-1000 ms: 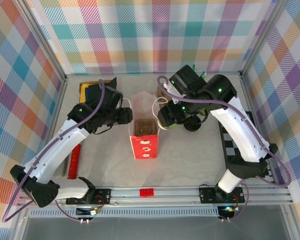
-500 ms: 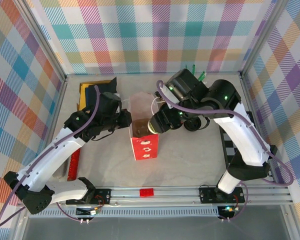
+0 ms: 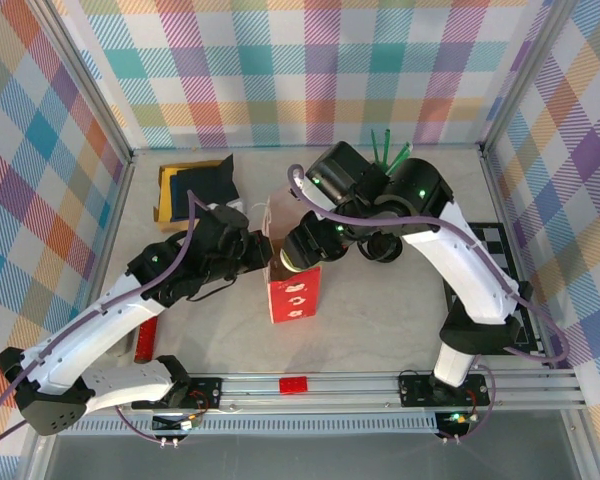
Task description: Pack the takeout coffee
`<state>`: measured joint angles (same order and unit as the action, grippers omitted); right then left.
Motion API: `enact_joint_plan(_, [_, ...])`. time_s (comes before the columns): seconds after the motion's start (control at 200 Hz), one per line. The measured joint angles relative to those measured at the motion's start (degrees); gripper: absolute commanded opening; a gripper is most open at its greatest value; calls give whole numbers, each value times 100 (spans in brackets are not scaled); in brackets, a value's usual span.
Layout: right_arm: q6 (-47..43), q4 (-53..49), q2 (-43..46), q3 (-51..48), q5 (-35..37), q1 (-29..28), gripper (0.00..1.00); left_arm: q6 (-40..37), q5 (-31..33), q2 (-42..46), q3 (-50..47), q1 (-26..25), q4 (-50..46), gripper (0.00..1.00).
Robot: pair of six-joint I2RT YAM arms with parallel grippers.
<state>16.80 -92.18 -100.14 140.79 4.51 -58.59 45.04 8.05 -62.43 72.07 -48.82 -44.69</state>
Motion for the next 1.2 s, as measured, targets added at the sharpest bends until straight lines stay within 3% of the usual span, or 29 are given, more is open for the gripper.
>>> enact_joint_plan(0.665, [105, 0, -452, 28, 632, -28, 37, 859, 673, 356, -442, -1091, 289, 2])
enact_joint_plan(0.855, [199, 0, -531, -46, 715, -129, 36, 970, 938, 481, -498, -1231, 240, 16])
enact_joint_plan(1.196, [352, 0, -710, -48, 964, -219, 35, 975, 1443, 833, -483, -1272, -271, 50])
